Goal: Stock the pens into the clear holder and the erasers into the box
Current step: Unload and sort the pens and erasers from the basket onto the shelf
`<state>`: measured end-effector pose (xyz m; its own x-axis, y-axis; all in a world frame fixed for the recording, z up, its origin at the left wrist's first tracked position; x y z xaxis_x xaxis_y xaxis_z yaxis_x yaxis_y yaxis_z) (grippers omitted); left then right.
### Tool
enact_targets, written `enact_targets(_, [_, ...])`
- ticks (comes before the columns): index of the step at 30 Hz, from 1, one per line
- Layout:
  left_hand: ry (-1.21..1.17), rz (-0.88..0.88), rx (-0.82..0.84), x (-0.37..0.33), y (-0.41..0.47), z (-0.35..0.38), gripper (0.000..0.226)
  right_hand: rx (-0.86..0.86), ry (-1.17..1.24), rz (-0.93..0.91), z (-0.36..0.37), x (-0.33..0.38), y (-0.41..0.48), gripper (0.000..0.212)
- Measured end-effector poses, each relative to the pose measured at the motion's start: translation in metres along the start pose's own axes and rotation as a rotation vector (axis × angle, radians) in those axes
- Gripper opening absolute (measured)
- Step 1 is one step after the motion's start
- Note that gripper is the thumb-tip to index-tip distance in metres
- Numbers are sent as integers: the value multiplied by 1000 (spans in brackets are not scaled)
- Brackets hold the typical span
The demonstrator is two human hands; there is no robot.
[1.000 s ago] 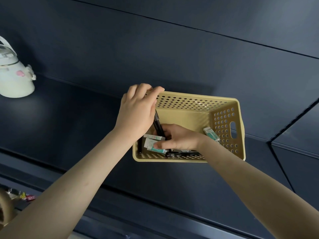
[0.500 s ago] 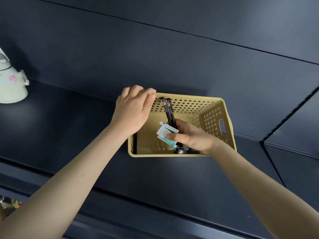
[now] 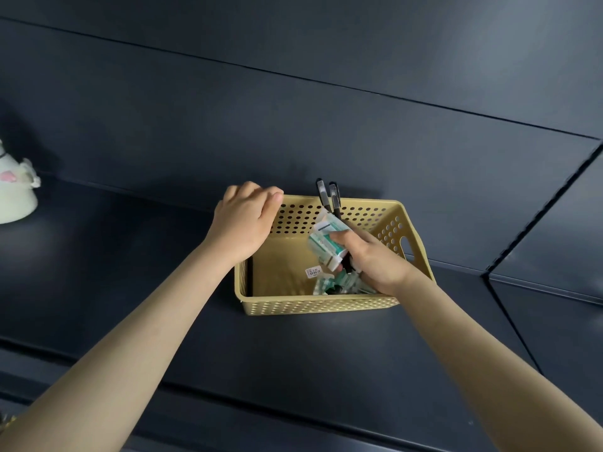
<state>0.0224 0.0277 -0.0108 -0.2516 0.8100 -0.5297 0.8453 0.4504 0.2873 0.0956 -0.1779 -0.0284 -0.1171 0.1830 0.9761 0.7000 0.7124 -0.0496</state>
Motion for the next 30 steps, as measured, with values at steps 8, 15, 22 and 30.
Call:
enact_targets(8, [11, -85, 187, 11, 17, 13, 69, -134, 117, -52, -3, 18, 8, 31])
enact_targets(15, [-10, -138, 258, 9, 15, 20, 60, -120, 354, -117, -12, 20, 16, 31])
enact_targets(22, [134, 76, 22, 1, 10, 6, 46, -229, 510, -105, -13, 20, 15, 32])
enact_targets(30, [-269, 274, 326, -80, -47, 3, 37, -465, 932, -377, -21, 50, -26, 30])
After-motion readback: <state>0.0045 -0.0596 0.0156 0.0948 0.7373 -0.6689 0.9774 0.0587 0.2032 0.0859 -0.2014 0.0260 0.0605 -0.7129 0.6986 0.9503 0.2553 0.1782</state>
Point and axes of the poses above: each hand's wrist, its own y-axis towards the middle knuckle, its own z-axis out of the palm, x = y × z, the point moved 2 cm from there along y, towards the middle knuckle, and after that the axes turned 8 degrees about -z, right-handed, at the moved point
